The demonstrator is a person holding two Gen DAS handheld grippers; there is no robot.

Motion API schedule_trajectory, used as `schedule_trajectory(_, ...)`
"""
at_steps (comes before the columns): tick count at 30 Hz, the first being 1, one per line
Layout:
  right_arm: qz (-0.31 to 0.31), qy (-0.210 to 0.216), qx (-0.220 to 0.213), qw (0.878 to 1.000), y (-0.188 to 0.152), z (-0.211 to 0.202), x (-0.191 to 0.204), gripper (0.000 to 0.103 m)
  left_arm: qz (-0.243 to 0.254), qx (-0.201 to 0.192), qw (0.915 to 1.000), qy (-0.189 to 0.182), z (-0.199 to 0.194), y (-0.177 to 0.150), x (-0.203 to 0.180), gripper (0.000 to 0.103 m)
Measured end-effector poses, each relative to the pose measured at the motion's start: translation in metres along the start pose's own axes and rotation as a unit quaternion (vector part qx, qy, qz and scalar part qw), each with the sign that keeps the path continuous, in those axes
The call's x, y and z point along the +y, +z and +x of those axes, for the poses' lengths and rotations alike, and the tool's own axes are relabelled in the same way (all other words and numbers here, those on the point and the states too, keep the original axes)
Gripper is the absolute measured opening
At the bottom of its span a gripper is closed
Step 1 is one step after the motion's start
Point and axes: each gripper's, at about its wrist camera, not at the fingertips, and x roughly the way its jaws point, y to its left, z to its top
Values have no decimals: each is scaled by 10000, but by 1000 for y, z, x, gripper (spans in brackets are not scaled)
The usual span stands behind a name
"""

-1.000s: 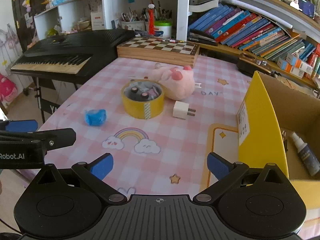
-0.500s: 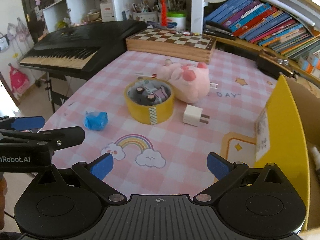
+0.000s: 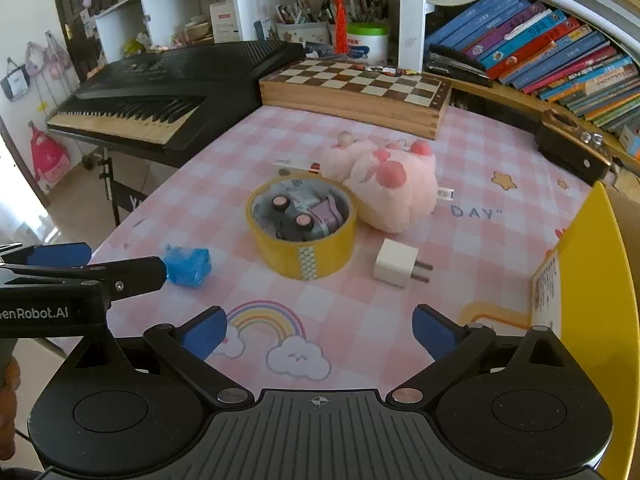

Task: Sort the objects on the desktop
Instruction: 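Move the left tool to the blue crumpled object and close on it, then close the right gripper on the white plug adapter while the left holds the blue object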

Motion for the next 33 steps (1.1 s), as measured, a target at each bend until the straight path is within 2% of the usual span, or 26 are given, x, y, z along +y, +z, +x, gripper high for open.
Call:
schedule_trajectory(3,24,-174,11,9998,4,9,-6,97,-31,63,10000,60,11,3,1,96)
schedule_trajectory(4,61,-196,30,9998,5,13,-8,93,-20,97,9999,69,15,4,0,94)
schedule_trajectory(7,138,-242,87,9996,8,20,-15,85,18,197,9998,90,29,5,-2,86)
schedule_trajectory(8,140,-255,87,9995,9,23,-16,83,44,224,9997,103,34,6,-3,80)
schedule_trajectory(11,143,-312,55,9994,12,29,-20,83,159,321,9992,179,48,7,-7,69)
schedule_trajectory(14,195,-359,23,9992,14,34,-23,82,311,420,9983,256,61,8,-11,64)
schedule_trajectory(16,271,-401,12,9988,16,37,-27,82,384,524,9974,309,69,7,-13,55)
schedule_trajectory(19,372,-479,13,9982,18,44,-32,82,481,505,9969,376,70,6,-16,51)
schedule_trajectory(21,424,-509,36,9978,20,49,-34,80,499,479,9968,391,70,6,-17,42)
schedule_trajectory(23,458,-503,95,9976,21,55,-36,68,452,486,9973,319,70,7,-15,41)
schedule_trajectory(30,664,-595,215,9958,19,67,-45,54,331,448,9983,164,63,10,-14,39)
schedule_trajectory(33,619,-616,125,9961,20,68,-45,42,306,455,9984,144,62,10,-14,39)
